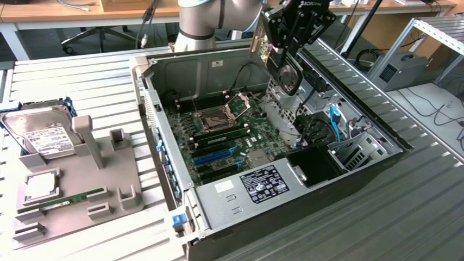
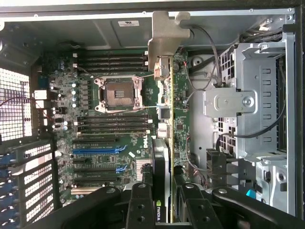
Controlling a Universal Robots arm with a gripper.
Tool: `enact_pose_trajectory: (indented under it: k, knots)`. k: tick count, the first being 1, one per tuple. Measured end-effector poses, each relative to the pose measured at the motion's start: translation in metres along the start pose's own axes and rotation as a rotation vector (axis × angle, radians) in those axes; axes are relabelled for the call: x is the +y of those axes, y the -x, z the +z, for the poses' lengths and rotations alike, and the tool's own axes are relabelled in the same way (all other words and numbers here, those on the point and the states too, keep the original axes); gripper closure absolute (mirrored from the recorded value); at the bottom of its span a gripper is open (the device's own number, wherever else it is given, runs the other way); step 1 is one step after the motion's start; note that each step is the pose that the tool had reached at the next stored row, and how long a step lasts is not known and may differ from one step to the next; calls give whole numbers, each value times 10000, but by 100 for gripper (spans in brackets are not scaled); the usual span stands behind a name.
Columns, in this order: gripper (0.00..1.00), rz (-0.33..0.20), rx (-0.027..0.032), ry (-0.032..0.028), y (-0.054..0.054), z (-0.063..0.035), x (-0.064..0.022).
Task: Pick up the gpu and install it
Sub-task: 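Insert the gpu into the slot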
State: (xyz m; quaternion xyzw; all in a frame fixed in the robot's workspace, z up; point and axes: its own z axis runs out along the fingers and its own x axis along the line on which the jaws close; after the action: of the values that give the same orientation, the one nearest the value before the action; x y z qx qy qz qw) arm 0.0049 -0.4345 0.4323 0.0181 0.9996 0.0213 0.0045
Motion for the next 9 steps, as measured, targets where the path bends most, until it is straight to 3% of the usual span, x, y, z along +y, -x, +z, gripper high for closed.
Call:
enact_pose_trajectory:
  k: [9]
  knots:
    - [73,-81,3,0,0,0,0]
